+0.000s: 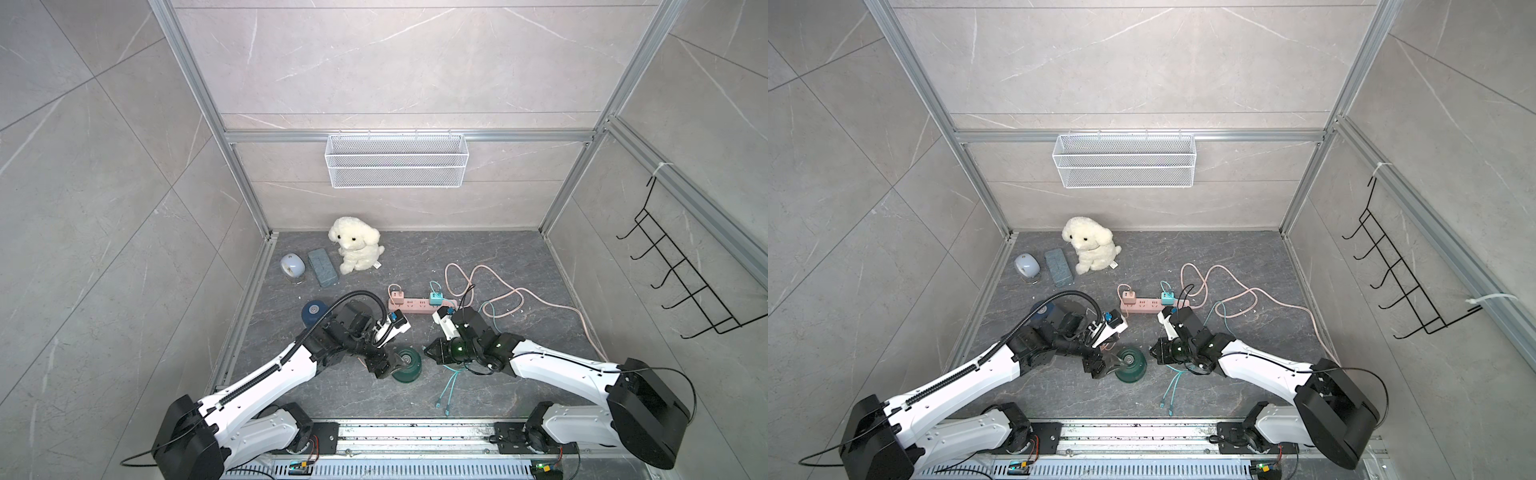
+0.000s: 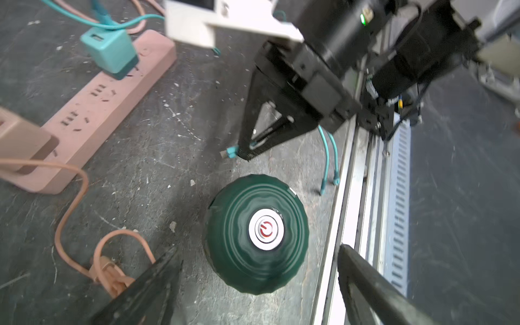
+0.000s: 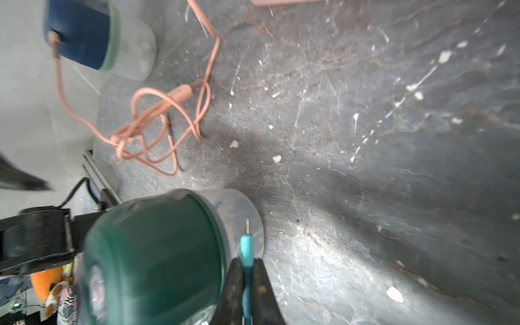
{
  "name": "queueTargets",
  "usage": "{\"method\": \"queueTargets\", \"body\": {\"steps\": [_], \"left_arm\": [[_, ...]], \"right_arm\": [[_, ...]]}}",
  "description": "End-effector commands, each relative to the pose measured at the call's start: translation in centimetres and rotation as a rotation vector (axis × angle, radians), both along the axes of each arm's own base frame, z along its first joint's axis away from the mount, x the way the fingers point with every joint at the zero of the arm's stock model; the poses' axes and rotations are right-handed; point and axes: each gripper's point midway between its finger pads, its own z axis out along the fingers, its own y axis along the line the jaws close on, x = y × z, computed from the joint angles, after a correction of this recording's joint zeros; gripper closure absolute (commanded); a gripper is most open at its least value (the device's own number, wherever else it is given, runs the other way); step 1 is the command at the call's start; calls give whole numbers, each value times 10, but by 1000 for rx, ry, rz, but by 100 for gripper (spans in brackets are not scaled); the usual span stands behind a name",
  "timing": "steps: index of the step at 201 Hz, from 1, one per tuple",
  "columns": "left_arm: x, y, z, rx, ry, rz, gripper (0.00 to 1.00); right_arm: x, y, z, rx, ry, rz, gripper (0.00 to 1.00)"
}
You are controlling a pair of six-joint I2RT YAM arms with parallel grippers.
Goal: Charge the cordless meat grinders
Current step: Move the cordless meat grinder to the center of the board, then pick up the cordless meat grinder at the center of the board.
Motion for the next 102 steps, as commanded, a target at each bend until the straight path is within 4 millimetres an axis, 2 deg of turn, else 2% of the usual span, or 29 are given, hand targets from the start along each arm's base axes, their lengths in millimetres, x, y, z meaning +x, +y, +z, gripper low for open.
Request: {"method": "queueTargets", "body": {"steps": [1, 19, 38, 60, 102], "left_arm": [[-9, -5, 0, 6, -131, -246, 13], [-2, -8, -1, 0, -218, -304, 13], [-3, -12, -2, 6, -215, -375, 12], [-10, -12, -8, 37, -158, -450, 11], [-24, -22, -1, -37, -120, -496, 9]], "right_arm": [[-4, -4, 7, 19, -10, 30, 93], [-4, -6, 7, 32, -6, 36, 92], [-5, -6, 6, 51, 10, 51, 92], [-8, -9, 3, 53, 34, 71, 92], [-10, -16, 0, 65, 63, 76, 91]]}}
